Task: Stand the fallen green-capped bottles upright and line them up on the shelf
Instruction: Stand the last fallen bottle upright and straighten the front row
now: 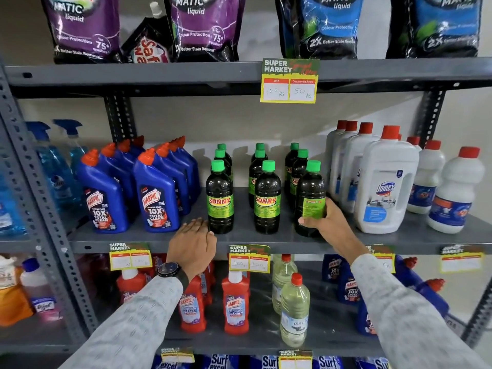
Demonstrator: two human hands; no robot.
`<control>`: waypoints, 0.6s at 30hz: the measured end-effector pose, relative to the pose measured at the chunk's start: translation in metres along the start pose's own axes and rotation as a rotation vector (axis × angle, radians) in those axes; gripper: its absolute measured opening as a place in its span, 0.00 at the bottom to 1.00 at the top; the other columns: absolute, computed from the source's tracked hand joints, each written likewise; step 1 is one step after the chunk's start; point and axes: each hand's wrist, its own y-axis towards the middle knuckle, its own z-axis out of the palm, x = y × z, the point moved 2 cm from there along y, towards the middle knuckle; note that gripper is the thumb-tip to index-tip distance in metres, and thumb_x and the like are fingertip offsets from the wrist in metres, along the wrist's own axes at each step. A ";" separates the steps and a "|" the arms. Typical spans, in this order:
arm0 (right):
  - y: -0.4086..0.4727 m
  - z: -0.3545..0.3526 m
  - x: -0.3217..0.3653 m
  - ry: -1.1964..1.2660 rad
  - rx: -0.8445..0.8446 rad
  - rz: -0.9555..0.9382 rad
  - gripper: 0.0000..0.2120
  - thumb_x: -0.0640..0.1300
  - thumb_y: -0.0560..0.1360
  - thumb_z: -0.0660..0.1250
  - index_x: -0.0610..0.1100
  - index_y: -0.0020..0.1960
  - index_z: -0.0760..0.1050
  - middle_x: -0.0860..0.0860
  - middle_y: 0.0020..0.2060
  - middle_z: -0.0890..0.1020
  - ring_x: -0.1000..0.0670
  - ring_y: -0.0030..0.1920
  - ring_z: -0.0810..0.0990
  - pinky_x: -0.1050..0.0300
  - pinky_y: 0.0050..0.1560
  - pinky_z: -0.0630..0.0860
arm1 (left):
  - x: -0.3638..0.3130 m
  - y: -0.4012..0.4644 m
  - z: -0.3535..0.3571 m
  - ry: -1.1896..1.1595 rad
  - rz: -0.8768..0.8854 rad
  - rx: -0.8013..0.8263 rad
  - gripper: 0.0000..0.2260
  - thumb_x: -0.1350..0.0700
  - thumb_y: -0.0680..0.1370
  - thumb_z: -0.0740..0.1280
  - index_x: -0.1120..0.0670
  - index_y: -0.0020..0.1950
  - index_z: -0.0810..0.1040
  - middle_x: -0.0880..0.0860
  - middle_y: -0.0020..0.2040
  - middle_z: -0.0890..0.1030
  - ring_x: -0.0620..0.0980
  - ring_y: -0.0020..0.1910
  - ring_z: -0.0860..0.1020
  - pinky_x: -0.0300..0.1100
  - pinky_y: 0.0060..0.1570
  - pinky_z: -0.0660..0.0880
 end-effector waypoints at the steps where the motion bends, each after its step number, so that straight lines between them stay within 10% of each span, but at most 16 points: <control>1: 0.001 0.000 -0.002 -0.020 -0.004 -0.002 0.33 0.41 0.66 0.83 0.45 0.66 0.74 0.51 0.55 0.84 0.50 0.57 0.83 0.57 0.53 0.78 | 0.000 0.000 0.000 -0.002 -0.001 -0.002 0.33 0.44 0.80 0.42 0.59 0.72 0.74 0.59 0.72 0.76 0.55 0.72 0.73 0.51 0.76 0.64; 7: -0.007 0.005 0.002 -0.096 -0.103 -0.043 0.38 0.52 0.59 0.86 0.48 0.63 0.71 0.55 0.52 0.82 0.54 0.51 0.82 0.56 0.50 0.79 | -0.002 -0.001 -0.001 -0.013 -0.002 -0.007 0.33 0.44 0.80 0.43 0.59 0.72 0.74 0.59 0.72 0.76 0.56 0.72 0.73 0.52 0.75 0.64; 18: -0.003 -0.001 -0.007 -0.046 -0.038 -0.042 0.35 0.41 0.68 0.82 0.48 0.71 0.71 0.53 0.59 0.82 0.50 0.59 0.81 0.50 0.63 0.76 | -0.002 -0.002 -0.002 -0.011 0.002 -0.011 0.33 0.44 0.80 0.43 0.59 0.72 0.75 0.59 0.72 0.76 0.55 0.72 0.74 0.52 0.75 0.65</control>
